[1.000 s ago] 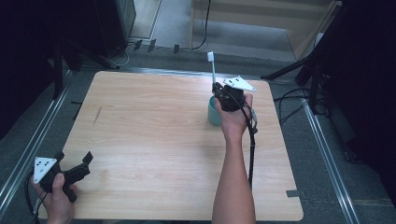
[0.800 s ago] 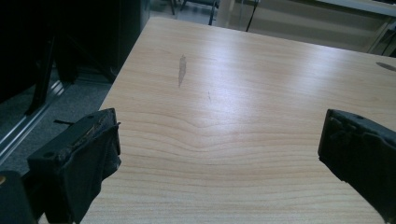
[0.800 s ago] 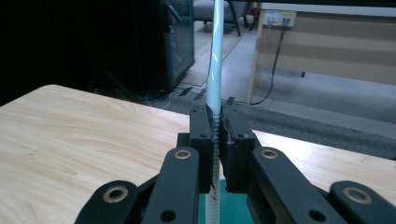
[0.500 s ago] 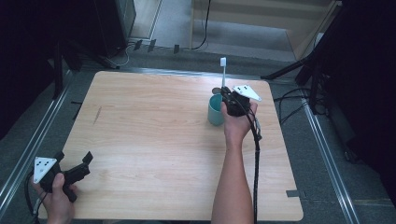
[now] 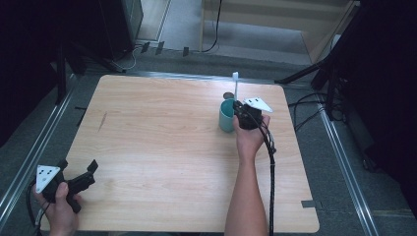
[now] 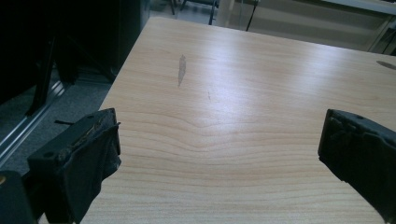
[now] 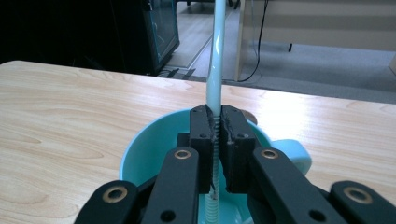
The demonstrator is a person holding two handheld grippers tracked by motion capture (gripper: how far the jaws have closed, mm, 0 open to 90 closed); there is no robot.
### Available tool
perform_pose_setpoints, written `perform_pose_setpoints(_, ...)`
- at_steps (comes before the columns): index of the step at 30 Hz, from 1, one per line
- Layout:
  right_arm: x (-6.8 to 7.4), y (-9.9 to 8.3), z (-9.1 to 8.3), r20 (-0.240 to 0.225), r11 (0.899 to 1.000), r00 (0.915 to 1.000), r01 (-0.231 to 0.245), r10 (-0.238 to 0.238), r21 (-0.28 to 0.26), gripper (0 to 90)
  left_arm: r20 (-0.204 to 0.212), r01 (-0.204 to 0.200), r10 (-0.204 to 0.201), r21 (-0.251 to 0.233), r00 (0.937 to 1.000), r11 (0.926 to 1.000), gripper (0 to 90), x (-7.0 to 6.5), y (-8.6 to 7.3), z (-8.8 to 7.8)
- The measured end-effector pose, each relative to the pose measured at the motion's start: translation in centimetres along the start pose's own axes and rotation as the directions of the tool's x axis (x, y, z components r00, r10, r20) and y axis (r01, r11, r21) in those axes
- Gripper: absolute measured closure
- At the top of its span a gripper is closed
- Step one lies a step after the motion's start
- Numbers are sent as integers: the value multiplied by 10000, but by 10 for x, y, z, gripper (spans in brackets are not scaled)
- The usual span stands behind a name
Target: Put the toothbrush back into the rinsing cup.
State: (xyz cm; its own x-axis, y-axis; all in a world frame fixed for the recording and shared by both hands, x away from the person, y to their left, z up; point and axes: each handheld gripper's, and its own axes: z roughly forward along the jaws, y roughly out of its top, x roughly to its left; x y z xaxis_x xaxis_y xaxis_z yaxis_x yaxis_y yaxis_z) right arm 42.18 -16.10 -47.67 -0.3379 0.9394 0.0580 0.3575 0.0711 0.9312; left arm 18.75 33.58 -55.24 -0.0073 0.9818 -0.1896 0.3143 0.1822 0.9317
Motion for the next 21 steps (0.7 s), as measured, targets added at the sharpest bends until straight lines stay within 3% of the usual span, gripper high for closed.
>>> perform_pose_setpoints(16,-1,-4,8,-130,9952,9983,-560,572,807,846,0,-7,7,-8,10000,10000,0,0,0,0)
perform_pose_setpoints(21,0,-4,7,-111,9955,9986,-497,507,812,845,3,5,-5,-4,10000,10000,0,0,0,0)
